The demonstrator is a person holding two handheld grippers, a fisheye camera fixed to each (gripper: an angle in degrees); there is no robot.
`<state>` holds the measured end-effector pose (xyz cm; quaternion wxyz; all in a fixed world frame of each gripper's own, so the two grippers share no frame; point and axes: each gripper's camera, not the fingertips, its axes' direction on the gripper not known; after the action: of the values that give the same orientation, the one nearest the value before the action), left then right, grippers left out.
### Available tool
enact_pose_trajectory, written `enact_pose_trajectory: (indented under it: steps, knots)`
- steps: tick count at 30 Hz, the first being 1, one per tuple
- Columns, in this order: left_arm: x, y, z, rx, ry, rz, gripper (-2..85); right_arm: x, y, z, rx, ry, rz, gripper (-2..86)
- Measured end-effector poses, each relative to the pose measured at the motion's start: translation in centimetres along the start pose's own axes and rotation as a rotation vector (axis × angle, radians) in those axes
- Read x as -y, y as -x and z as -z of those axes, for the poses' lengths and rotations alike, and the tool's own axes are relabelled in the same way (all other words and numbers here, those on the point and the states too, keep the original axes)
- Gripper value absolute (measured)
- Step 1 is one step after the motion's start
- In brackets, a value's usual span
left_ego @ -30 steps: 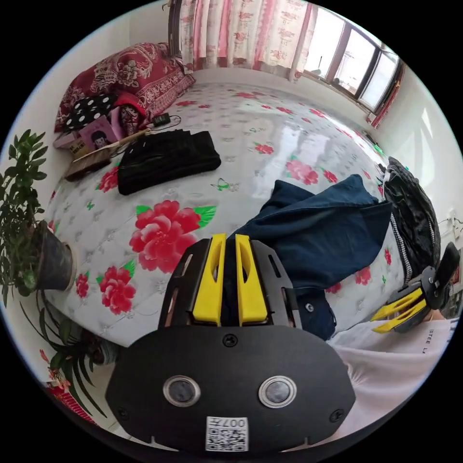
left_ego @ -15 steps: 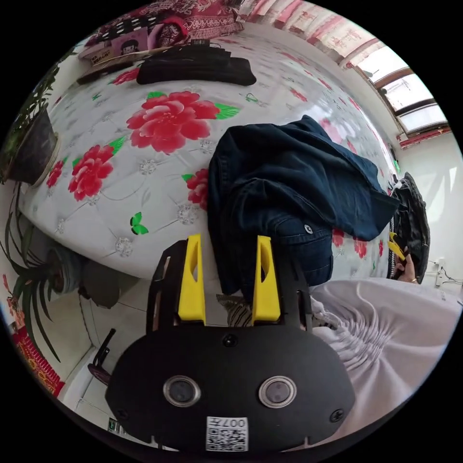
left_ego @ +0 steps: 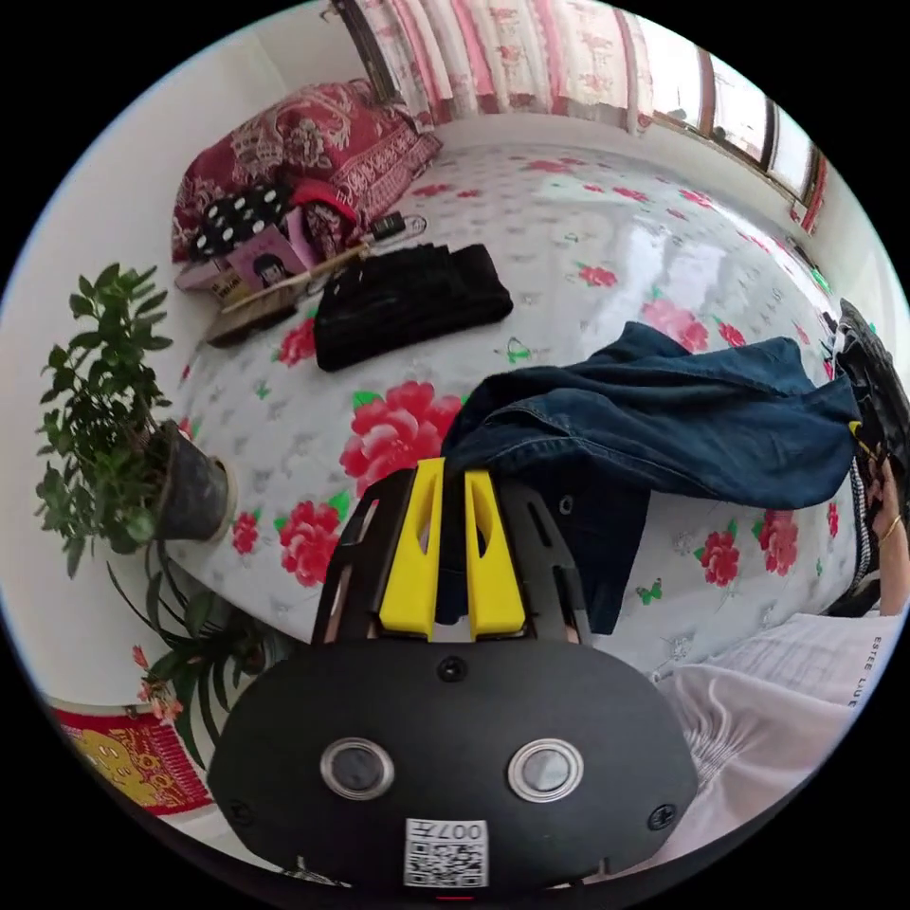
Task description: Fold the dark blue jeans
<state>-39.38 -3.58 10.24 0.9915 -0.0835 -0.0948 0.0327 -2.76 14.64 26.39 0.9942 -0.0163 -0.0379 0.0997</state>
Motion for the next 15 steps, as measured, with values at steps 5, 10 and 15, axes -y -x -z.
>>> enact_pose_trajectory:
  steps: [5,10,15]
  knots:
    - [-1.7,0.0,9.1,0.217,-0.223,-0.096,3.6,0.7,6.7,13.7,-0.042,-0.257,0.235,-0.2]
    - [-10.4,-3.9,11.1,0.522,-0.32,-0.324,4.3,-3.4,12.9,21.6,-0.219,-0.292,0.491,-0.1]
    - [-19.4,-7.9,3.8,0.155,0.004,-0.337,4.3,-5.9,11.2,11.3,-0.228,0.233,0.402,0.6]
